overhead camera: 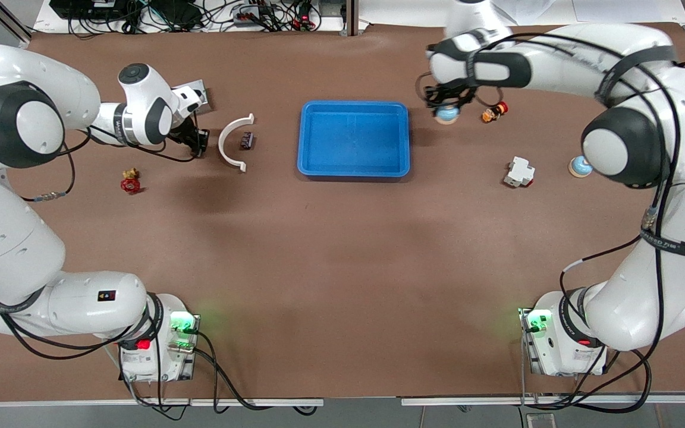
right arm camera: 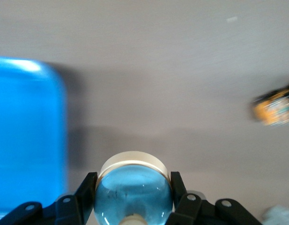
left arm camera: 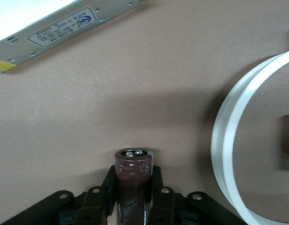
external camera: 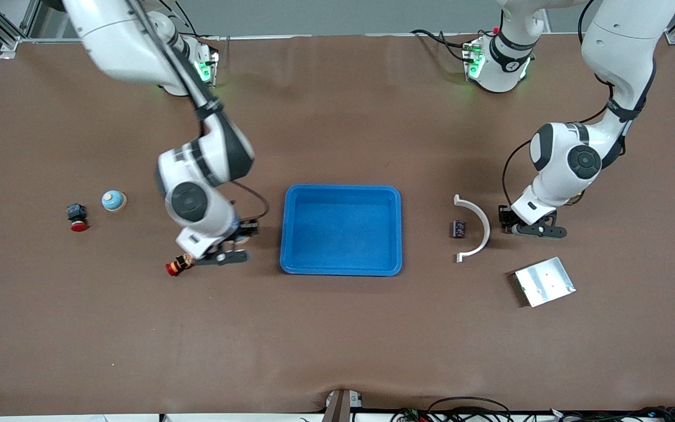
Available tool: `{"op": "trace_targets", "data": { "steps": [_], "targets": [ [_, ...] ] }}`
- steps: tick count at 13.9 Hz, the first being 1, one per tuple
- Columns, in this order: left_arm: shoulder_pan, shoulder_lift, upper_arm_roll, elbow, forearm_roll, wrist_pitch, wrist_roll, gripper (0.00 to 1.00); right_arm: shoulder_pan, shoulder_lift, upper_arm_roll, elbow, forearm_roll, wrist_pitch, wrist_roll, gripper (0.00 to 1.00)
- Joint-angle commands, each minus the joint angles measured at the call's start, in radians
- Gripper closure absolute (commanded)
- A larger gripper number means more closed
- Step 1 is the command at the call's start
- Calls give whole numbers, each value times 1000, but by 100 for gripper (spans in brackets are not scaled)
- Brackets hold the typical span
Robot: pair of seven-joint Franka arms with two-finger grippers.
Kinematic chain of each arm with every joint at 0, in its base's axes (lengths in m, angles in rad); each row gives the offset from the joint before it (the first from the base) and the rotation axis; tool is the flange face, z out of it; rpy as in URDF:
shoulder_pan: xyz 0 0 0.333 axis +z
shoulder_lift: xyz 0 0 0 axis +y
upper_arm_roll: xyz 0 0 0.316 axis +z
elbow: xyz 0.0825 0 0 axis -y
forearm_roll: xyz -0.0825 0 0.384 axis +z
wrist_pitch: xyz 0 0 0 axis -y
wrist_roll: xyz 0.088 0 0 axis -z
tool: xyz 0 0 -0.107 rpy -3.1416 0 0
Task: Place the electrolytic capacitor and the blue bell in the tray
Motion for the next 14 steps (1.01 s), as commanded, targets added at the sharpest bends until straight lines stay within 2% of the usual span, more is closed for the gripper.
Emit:
{"op": "trace_targets", "data": {
  "steps": [1, 3, 5, 9, 10, 11, 12, 13, 14],
  "targets": [
    [18, -17, -5, -9, 20, 14, 12, 100, 96, 50, -14, 56, 3, -7, 134, 99],
    [19, -31, -3, -4, 18, 8, -2, 100, 149, 79, -14, 57, 59, 29, 201, 99],
    [56, -57, -3, 17, 5, -50, -46, 100, 197, 103, -16, 57, 76, 91, 258, 98],
    [71, -131, -12, 192, -11, -436, -260, 100, 242, 138, -16, 57, 79, 102, 315, 96],
    [67, -144, -15, 241, -25, -528, -369, 100, 245, 141, -16, 59, 79, 102, 333, 89],
    [65, -149, -37, 281, -35, -596, -467, 100, 246, 142, -16, 57, 76, 102, 329, 72],
    [67, -154, -84, 310, -48, -627, -564, 100, 242, 149, -16, 57, 76, 102, 327, 49],
    [68, -158, -112, 327, -52, -631, -676, 100, 240, 158, -16, 57, 78, 105, 332, 0],
    [62, -155, -132, 347, -54, -632, -798, 100, 245, 162, -16, 57, 76, 111, 332, 0]
  ]
}}
